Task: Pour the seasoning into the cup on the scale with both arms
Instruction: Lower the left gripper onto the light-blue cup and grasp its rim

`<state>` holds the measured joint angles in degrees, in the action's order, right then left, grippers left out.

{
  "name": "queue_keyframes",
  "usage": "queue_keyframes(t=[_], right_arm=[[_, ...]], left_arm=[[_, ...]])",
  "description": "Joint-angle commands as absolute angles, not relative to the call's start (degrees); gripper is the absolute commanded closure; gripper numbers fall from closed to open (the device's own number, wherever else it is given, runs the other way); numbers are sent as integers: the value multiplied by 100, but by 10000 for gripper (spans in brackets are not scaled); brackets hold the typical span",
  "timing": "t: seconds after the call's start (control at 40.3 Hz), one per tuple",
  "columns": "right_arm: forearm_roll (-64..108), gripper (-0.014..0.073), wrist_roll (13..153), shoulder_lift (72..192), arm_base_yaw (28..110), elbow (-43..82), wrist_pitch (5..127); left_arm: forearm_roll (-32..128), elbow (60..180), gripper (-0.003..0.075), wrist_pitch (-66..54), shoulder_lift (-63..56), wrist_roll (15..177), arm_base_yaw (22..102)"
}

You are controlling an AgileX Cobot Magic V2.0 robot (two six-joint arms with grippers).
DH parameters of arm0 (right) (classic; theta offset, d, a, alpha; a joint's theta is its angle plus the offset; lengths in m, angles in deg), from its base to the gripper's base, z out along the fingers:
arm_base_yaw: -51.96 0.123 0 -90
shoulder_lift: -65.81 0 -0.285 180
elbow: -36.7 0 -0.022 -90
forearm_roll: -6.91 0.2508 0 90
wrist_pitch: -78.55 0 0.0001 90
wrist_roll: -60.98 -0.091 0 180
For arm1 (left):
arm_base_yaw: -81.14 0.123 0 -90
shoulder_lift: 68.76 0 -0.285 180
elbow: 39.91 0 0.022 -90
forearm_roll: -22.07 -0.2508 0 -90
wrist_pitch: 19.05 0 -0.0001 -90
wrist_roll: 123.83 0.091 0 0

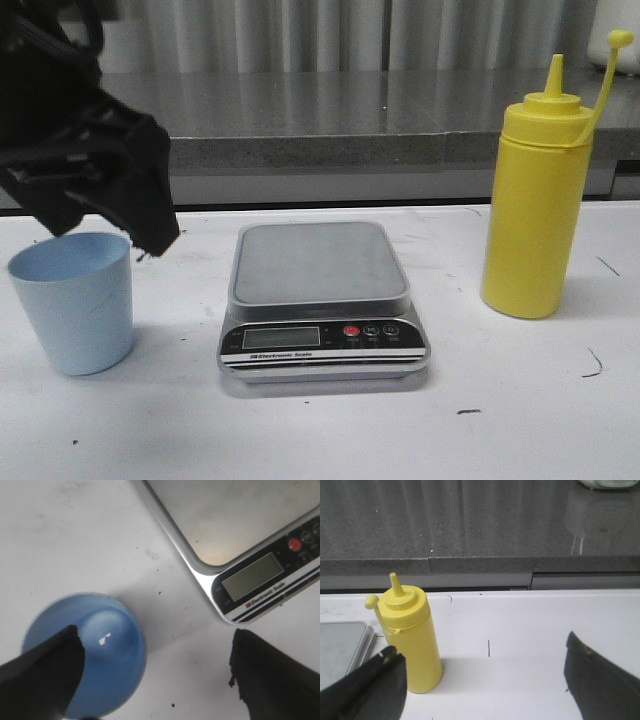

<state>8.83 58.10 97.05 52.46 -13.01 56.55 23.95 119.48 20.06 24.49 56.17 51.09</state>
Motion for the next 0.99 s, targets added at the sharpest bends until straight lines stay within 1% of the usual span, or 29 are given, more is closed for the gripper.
queue_keyframes(t=[0.0,0.223,0.298,0.372,0.446,0.546,0.645,0.794,0.967], right_arm=[[839,-59,5811,9779,5217,-1120,6066],[839,-59,5811,9779,5217,-1120,6066],[839,-59,5811,9779,5217,-1120,6066],[839,-59,5811,9779,5217,-1120,6066],[839,-59,5811,9779,5217,-1120,6066],[839,-59,5811,9779,5217,-1120,6066],[839,-59,5811,9779,5217,-1120,6066],[839,-59,5811,9779,5217,-1120,6066],[839,-59,5811,9779,5217,-1120,6060]], left_arm=[[2405,12201,155,1930,2629,5580,5069],[2207,12201,157,1880,3212,5580,5069],[2207,12201,186,1936,3268,5580,5069],[2207,12201,269,1977,3278,5580,5069],[2157,12240,391,2064,3278,5580,5069],[2051,12277,579,2193,3278,5580,5069],[1961,12301,735,2249,3278,5580,5069],[1795,12365,740,2378,3278,5580,5069],[1795,13086,740,2982,3278,5580,5035]])
